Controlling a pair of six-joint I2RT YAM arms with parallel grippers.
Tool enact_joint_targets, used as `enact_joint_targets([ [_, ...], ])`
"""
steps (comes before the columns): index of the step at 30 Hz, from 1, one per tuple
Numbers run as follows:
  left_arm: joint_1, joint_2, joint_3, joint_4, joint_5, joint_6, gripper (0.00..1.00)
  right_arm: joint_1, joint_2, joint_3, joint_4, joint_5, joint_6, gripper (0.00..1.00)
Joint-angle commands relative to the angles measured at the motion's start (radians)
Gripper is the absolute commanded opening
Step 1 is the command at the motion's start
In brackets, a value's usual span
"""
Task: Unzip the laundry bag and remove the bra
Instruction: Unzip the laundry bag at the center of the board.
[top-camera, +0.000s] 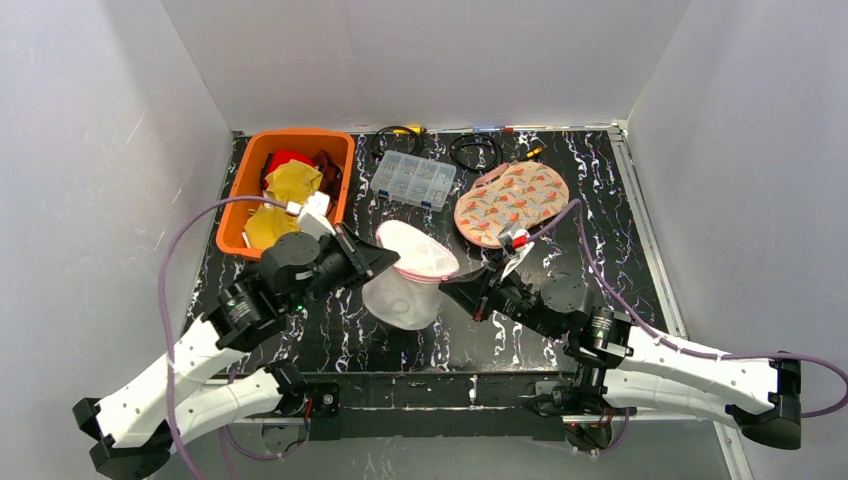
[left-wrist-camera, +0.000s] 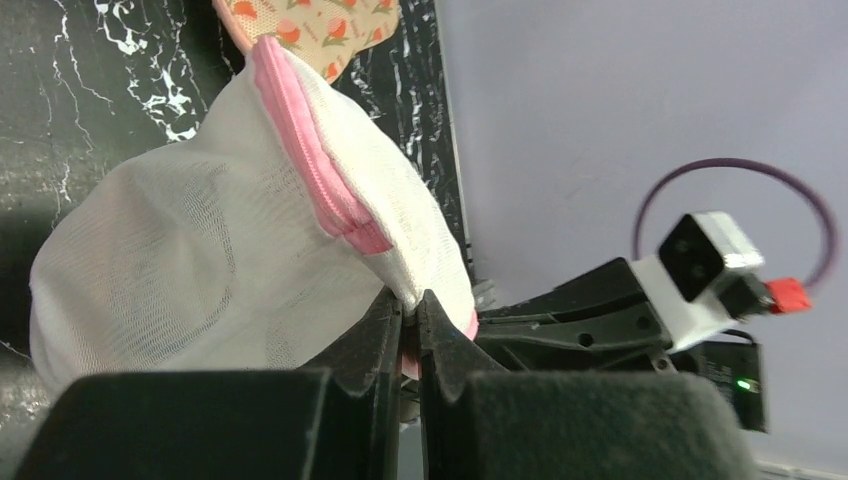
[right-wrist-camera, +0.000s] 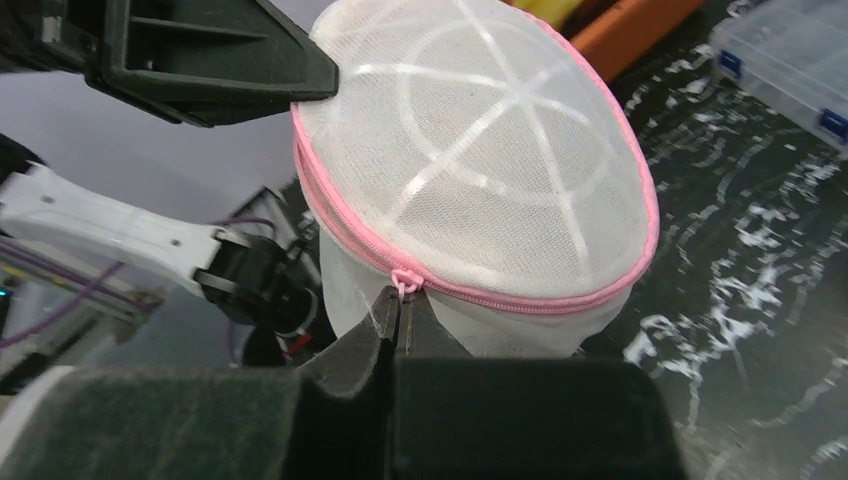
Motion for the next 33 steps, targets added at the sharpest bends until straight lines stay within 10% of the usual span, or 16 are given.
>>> enact_joint_targets([
  [1, 0.004, 0.068, -0.115, 0.247, 0.088, 0.098, 0.0, -0.001, -0.027, 0.039, -0.237, 0.1, -0.118, 0.01],
  [10, 0.223, 0.408, -0.199, 0.697, 0.638, 0.241, 0.0, -0.002, -0.087, -0.102, -0.29, 0.167, -0.071, 0.01],
  [17, 0.237, 0.428, -0.31, 0.735, 0.579, 0.253, 0.03, 0.001, -0.068, -0.266, -0.122, 0.142, 0.047, 0.01],
  [27, 0.231, 0.132, -0.575, 0.612, 0.374, 0.081, 0.82, 0.014, 0.025, -0.321, 0.058, 0.156, 0.158, 0.01],
  [33, 0.078, -0.046, -0.561, 0.347, 0.133, -0.016, 0.93, 0.024, 0.073, -0.318, 0.123, 0.16, 0.201, 0.01],
])
